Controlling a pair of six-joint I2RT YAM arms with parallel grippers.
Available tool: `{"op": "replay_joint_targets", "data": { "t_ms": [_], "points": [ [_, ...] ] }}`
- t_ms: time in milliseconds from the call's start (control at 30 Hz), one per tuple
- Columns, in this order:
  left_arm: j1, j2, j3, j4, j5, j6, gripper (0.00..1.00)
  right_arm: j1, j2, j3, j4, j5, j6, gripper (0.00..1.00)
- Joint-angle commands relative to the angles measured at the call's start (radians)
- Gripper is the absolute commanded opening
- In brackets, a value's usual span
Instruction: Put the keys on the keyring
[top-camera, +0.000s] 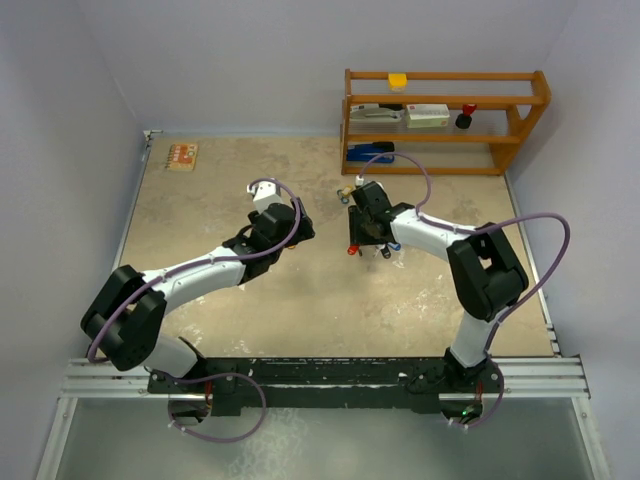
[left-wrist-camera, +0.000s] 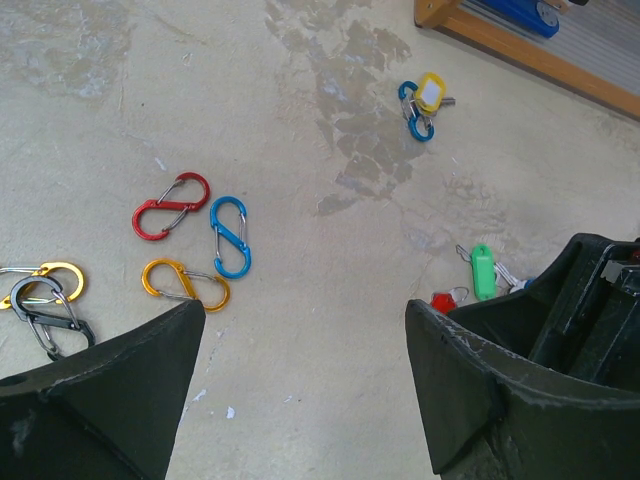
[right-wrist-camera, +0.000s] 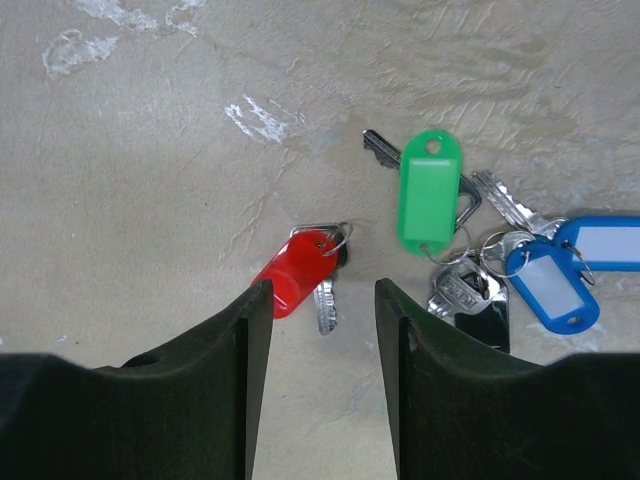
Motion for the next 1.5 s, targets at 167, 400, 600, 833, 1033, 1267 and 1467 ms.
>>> {"op": "replay_joint_targets", "data": {
  "t_ms": [167,400,600,833,1033,1267,1467],
  "points": [
    [0.009,0.030,0.006,0.053,0.015,-0.001,0.78,0.007,0.030,0.071,0.003,-0.028,0.045,0.46],
    [0.008,0.032,0.009,0.055,0.016,0.000,0.78,0.007,0.053,0.082,-0.005,-0.043,0.060,0.45],
    [0.010,0.031,0.009,0.054,0.015,0.001,0.78,0.005,0.067,0.088,-0.007,-0.033,0.070,0.44],
    [0.011,0.031,0.005,0.058,0.020,0.000,0.78,-0.003,0.079,0.089,-0.007,-0.016,0.084,0.41],
    [0.014,0.030,0.002,0.059,0.022,-0.001,0.78,-0.016,0.089,0.088,-0.008,0.001,0.091,0.40],
    [0.016,0.029,0.001,0.059,0.023,-0.001,0.78,-0.030,0.089,0.079,-0.004,0.016,0.097,0.37],
    [0.016,0.030,-0.001,0.060,0.024,-0.002,0.78,-0.034,0.086,0.073,0.002,0.027,0.098,0.35]
  ]
}}
